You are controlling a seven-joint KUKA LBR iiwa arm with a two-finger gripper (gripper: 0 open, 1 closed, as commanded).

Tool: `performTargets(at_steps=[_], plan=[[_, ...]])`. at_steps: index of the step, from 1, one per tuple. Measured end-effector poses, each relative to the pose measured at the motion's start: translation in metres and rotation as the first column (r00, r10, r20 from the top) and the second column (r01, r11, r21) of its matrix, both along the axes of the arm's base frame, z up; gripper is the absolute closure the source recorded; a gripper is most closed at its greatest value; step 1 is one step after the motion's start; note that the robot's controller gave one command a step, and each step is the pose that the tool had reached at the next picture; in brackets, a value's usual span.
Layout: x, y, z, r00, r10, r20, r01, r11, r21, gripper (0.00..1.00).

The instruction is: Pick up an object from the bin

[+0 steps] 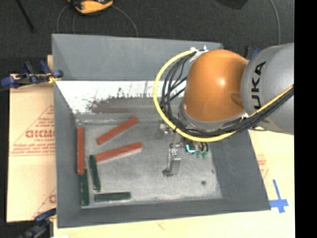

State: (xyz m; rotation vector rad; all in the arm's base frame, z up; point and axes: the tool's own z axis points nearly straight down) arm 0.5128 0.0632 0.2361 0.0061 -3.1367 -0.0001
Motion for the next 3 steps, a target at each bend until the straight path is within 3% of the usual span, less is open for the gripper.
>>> performTargets(at_steps=[2, 3], plan=[[0.007, 0.003, 0.0, 1.0, 0.001, 0.013, -0.001, 1.0, 0.0, 0.0], [0.019, -0.004, -0.024, 0.999, -0.033, -0.006, 0.033, 0.999, 0.0, 0.0]])
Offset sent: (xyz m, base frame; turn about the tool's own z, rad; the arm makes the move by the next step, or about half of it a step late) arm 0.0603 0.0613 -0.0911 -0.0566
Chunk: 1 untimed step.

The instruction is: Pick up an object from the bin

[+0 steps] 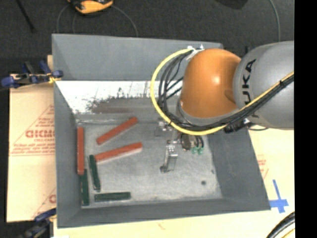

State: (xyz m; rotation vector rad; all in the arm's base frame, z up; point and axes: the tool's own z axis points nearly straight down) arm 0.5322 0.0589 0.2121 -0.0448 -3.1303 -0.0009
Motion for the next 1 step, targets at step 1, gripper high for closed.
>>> performTargets(at_steps=[1], plan=[[0.0144, -0.0614, 0.0048, 1.0, -0.014, 0.018, 0.014, 1.0, -0.001, 0.0]])
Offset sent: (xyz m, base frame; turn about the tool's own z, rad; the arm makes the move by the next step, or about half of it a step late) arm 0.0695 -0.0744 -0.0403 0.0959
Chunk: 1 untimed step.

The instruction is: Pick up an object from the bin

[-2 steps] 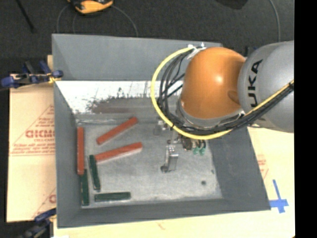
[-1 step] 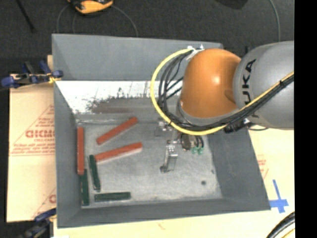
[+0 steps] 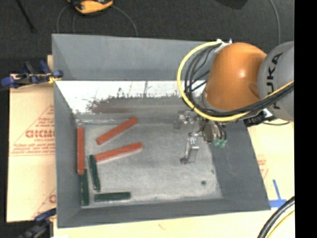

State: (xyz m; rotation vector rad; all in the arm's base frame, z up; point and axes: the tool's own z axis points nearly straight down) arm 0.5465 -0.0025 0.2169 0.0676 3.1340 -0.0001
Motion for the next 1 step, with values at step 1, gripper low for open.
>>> performTargets(at_steps=[1], plan=[[0.0398, -0.0248, -0.029, 0.998, -0.065, 0.002, 0.065, 0.998, -0.003, 0.0]])
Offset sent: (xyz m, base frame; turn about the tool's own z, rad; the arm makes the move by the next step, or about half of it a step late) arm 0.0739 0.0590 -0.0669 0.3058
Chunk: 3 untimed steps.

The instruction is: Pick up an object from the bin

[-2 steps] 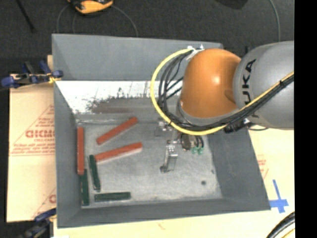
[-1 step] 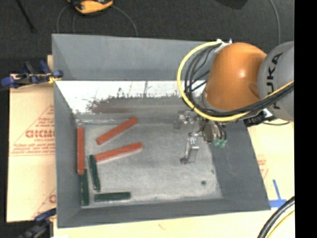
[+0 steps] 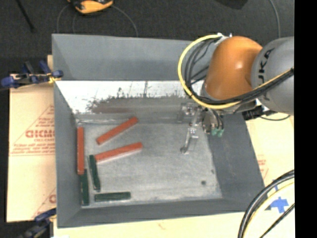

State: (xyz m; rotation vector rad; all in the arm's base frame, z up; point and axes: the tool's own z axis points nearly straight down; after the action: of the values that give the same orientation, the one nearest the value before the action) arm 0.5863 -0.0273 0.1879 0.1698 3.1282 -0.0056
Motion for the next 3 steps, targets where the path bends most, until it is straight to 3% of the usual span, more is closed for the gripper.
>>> performTargets(at_steps=[1, 2, 3], plan=[[0.023, 0.047, -0.023, 0.985, -0.17, -0.002, 0.17, 0.985, 0.004, 0.0], [0.016, 0.083, -0.042, 0.968, -0.25, -0.005, 0.25, 0.968, 0.007, 0.0], [0.024, 0.096, -0.072, 0.936, -0.353, -0.003, 0.353, 0.936, 0.008, 0.0]])
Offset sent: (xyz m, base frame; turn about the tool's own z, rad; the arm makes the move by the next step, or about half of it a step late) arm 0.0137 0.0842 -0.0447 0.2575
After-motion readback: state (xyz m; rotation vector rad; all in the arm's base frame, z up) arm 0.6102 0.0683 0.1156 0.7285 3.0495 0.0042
